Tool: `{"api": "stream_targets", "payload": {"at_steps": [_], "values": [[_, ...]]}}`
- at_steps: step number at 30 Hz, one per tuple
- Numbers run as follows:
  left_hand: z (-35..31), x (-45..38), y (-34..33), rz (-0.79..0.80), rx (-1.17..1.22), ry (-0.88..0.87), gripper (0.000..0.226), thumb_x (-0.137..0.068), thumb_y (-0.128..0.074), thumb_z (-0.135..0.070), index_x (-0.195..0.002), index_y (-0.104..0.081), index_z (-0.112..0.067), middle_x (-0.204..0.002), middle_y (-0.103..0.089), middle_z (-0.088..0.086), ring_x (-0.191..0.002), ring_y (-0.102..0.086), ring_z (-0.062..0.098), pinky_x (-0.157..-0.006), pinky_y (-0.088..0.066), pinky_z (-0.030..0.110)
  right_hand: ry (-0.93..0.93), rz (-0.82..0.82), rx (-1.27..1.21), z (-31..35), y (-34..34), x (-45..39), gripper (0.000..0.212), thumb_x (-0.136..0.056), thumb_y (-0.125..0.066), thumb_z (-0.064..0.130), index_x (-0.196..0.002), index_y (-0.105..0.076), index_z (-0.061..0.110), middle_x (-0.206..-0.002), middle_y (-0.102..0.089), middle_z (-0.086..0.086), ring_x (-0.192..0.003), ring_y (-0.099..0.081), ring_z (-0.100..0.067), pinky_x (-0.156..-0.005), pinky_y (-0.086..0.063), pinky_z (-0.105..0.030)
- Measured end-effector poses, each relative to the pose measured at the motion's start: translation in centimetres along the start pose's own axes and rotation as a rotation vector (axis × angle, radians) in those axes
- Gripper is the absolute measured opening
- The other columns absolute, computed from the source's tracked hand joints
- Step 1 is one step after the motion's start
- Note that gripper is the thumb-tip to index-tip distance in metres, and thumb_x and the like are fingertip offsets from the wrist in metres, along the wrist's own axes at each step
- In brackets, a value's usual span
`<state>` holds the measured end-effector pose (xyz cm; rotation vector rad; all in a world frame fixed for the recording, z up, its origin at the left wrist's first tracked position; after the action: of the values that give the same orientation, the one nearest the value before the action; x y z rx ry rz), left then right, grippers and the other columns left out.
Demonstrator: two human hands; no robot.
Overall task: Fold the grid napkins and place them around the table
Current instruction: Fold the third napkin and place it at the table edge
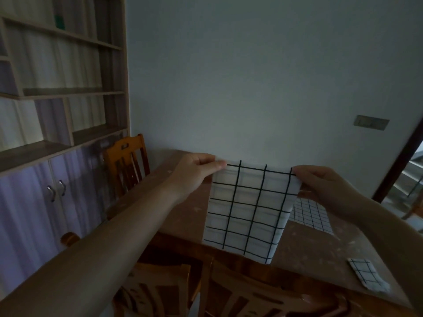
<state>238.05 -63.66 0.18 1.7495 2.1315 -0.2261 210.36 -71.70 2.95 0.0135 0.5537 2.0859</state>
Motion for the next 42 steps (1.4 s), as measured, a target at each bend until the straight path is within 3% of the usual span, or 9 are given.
{"api": "stream_targets", "payload": {"at_steps": [4, 7, 9, 12, 21, 29, 34, 39, 42], "values": [[-2.1, -0.6, 0.6, 0.197, -0.175, 0.061, 0.019, -0.092, -0.063, -0.025, -0.107, -0.074, -0.019, -0.105, -0.073, -0.01, -0.1, -0.064, -0.006, -0.092, -0.042, 0.018, 0.032, 0.023, 0.022, 0.9, 0.1, 0.2, 0.032, -0.101, -0.042, 0.022, -0.1, -0.073, 0.012, -0.1, -0.075, -0.009, -0.096, -0.071, -0.023, -0.084, -0.057, -0.028], [-4.7, -1.4, -0.1, 0.359, -0.365, 0.084, 0.034, -0.089, -0.063, -0.043, -0.115, -0.072, -0.023, -0.113, -0.071, -0.014, -0.108, -0.061, -0.003, -0.099, -0.042, 0.021, 0.046, 0.039, 0.041, 1.9, 0.0, 0.2, 0.032, -0.101, -0.042, 0.019, -0.1, -0.073, 0.01, -0.1, -0.075, -0.009, -0.096, -0.071, -0.023, -0.084, -0.057, -0.028], [-6.1, -1.9, -1.1, 0.389, -0.479, 0.038, 0.039, -0.083, -0.065, -0.052, -0.11, -0.074, -0.025, -0.105, -0.072, -0.018, -0.1, -0.063, -0.006, -0.093, -0.045, 0.018, 0.056, 0.057, 0.066, 2.4, 0.0, 0.3, 0.032, -0.101, -0.042, 0.018, -0.104, -0.072, 0.008, -0.102, -0.075, -0.01, -0.098, -0.071, -0.024, -0.087, -0.057, -0.03], [-7.0, -2.6, -2.3, 0.387, -0.597, -0.063, 0.019, -0.085, -0.071, -0.042, -0.095, -0.077, -0.027, -0.088, -0.074, -0.019, -0.081, -0.066, -0.009, -0.076, -0.045, 0.01, 0.074, 0.066, 0.089, 3.2, 0.0, 0.6, 0.032, -0.101, -0.041, 0.019, -0.105, -0.072, 0.007, -0.101, -0.075, -0.01, -0.097, -0.071, -0.025, -0.088, -0.057, -0.032], [-8.2, -3.0, -3.7, 0.495, -0.693, -0.062, 0.02, -0.086, -0.069, -0.044, -0.097, -0.075, -0.028, -0.088, -0.073, -0.01, -0.083, -0.066, 0.006, -0.079, -0.051, 0.029, 0.155, 0.012, 0.076, 3.4, 0.1, 1.2, 0.023, -0.094, -0.053, 0.01, -0.093, -0.073, -0.003, -0.089, -0.075, -0.018, -0.081, -0.071, -0.024, -0.078, -0.059, -0.03], [-9.0, -4.6, -6.9, 0.316, -0.639, -0.269, 0.013, -0.088, -0.071, -0.032, -0.087, -0.075, -0.019, -0.081, -0.071, -0.012, -0.072, -0.063, -0.002, -0.07, -0.048, 0.014, 0.177, -0.091, 0.048, 3.5, 0.0, 1.7, 0.015, -0.088, -0.063, 0.008, -0.08, -0.075, 0.007, -0.067, -0.073, 0.0, -0.063, -0.067, -0.006, -0.062, -0.053, -0.015], [-9.4, -5.3, -5.5, 0.195, -0.621, -0.337, 0.008, -0.088, -0.072, -0.028, -0.082, -0.073, -0.024, -0.078, -0.069, -0.017, -0.07, -0.062, -0.008, -0.069, -0.046, 0.007, 0.075, 0.009, 0.323, 1.4, 0.5, 3.3, 0.01, -0.082, -0.071, 0.026, -0.075, -0.078, 0.024, -0.071, -0.073, 0.001, -0.065, -0.068, -0.016, -0.068, -0.055, -0.022], [-9.9, -5.5, -4.5, 0.149, -0.692, -0.371, 0.012, -0.09, -0.067, -0.033, -0.087, -0.073, -0.023, -0.082, -0.072, -0.009, -0.071, -0.063, 0.002, -0.066, -0.046, 0.013, -0.017, 0.124, 0.531, 0.2, -0.4, 4.0, 0.047, -0.084, -0.073, 0.021, -0.045, -0.062, 0.045, -0.046, -0.057, 0.02, -0.046, -0.053, 0.006, -0.057, -0.04, -0.008], [-9.9, -5.1, -4.6, 0.155, -0.674, -0.386, 0.013, -0.091, -0.067, -0.035, -0.088, -0.073, -0.023, -0.076, -0.069, -0.007, -0.065, -0.06, 0.005, -0.064, -0.045, 0.015, -0.028, 0.18, 0.649, 0.0, -0.2, 4.1, 0.041, -0.085, -0.071, 0.022, -0.051, -0.061, 0.042, -0.053, -0.06, 0.027, -0.054, -0.058, 0.01, -0.059, -0.041, -0.008]]}}
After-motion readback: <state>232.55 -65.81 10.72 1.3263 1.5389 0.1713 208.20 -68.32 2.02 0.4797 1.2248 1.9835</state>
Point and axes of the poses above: each hand's wrist, its own x-axis away from the middle knuckle, its own y-axis out of the back of the hand, z = x × y, the point moved 1 cm from there along -x, towards the middle knuckle
